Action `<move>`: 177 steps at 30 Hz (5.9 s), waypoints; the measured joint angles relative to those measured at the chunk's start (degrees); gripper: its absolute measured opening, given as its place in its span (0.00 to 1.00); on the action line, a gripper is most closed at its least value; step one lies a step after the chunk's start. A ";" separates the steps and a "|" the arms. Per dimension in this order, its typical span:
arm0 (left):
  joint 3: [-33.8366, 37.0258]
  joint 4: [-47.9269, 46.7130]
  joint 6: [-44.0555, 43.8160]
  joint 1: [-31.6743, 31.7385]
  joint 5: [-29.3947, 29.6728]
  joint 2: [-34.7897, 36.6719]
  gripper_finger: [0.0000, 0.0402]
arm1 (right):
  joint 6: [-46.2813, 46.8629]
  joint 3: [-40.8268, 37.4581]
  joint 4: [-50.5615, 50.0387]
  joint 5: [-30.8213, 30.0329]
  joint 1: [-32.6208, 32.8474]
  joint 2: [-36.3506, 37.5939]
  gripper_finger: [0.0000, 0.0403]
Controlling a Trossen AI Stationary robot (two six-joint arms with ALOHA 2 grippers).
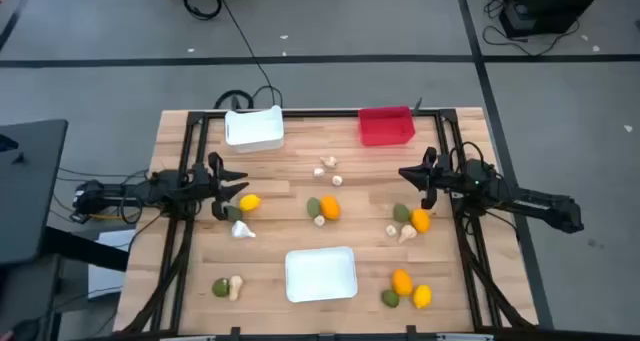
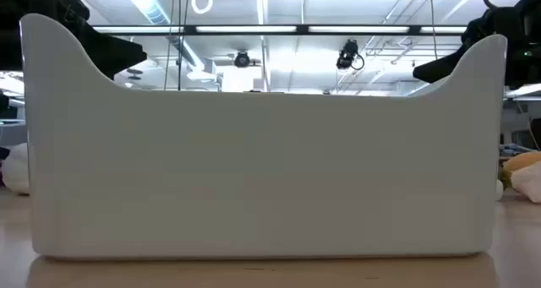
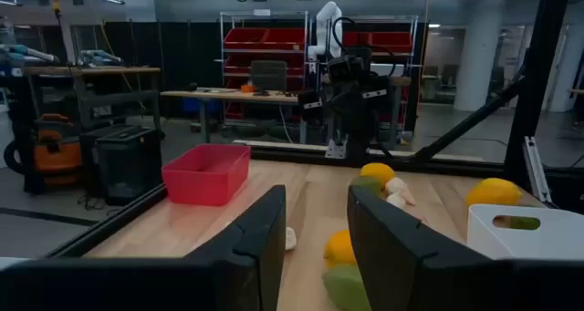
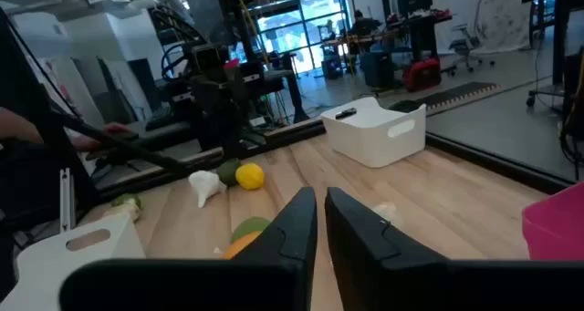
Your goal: Sort produce into baskets
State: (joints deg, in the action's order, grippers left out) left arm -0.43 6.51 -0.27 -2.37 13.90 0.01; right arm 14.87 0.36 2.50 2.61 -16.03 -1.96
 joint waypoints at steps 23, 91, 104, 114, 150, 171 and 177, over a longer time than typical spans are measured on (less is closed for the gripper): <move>0.00 0.00 0.00 0.01 0.00 0.00 0.31 | 0.01 0.01 -0.01 0.00 -0.02 -0.01 0.10; -3.54 20.81 -39.01 0.11 29.12 -10.17 0.31 | 23.96 3.66 30.23 -19.36 -0.13 -2.11 0.15; -22.59 8.03 -30.87 0.87 18.87 -31.80 0.31 | 22.16 14.82 28.91 -16.67 -0.12 -26.22 0.39; -38.97 -21.77 -31.47 9.24 11.93 -36.09 0.38 | 17.03 28.50 29.22 -16.65 -0.13 -45.45 0.46; -42.18 -35.33 -31.48 12.36 -1.34 -58.61 0.68 | 5.02 59.41 -48.37 -16.29 -4.95 -55.28 0.46; -42.14 -53.63 -43.11 12.35 -16.57 -67.91 0.68 | 4.45 59.40 -46.40 -8.70 -4.42 -57.21 0.46; -42.14 -57.53 -41.93 12.02 -16.01 -68.35 0.73 | 2.00 59.39 -45.52 -4.51 -4.26 -60.59 0.46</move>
State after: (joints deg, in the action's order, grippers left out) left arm -42.57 -51.02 -42.21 9.65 -2.11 -68.34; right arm 16.87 59.75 -43.02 -1.90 -20.29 -62.55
